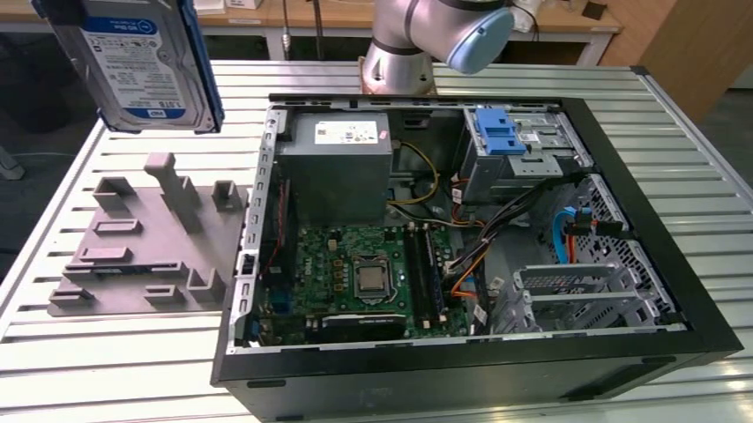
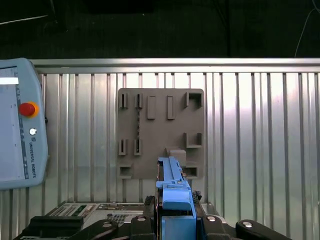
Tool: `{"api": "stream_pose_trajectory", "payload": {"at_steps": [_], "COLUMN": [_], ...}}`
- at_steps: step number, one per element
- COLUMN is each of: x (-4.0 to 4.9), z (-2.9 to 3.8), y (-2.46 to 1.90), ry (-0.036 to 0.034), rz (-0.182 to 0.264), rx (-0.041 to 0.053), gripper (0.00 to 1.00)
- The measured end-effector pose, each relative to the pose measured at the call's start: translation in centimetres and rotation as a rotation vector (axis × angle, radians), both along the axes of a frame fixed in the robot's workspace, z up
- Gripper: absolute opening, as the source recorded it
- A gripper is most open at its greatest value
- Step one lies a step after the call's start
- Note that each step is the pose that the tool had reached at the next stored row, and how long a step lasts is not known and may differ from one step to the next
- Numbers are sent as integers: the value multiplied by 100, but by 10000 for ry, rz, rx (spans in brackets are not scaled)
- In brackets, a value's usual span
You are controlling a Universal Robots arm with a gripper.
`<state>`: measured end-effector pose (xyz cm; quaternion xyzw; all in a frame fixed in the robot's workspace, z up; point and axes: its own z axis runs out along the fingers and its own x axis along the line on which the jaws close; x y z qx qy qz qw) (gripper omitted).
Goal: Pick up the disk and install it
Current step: 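Pick up the disk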
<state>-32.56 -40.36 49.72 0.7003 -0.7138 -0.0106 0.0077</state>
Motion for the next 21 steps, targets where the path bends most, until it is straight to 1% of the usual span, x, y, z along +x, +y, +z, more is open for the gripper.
{"api": "stream_pose_trajectory", "payload": {"at_steps": [3,4,5,6,8,9,10,16,19,21], "x": [55,75,89,101,122,136,156,312,326,329], "z": [0,0,1,1,1,1,0,0,0,-1], "y": [-13,-17,-21,-24,-30,-33,-38,-72,-72,-72], "ry": [2,2,4,3,3,4,2,4,2,-17], "rz": [0,-1,-1,-1,0,0,0,0,1,24], "rx": [19,52,112,222,473,553,598,607,607,607], "gripper": [36,36,36,36,36,36,36,36,36,36]}}
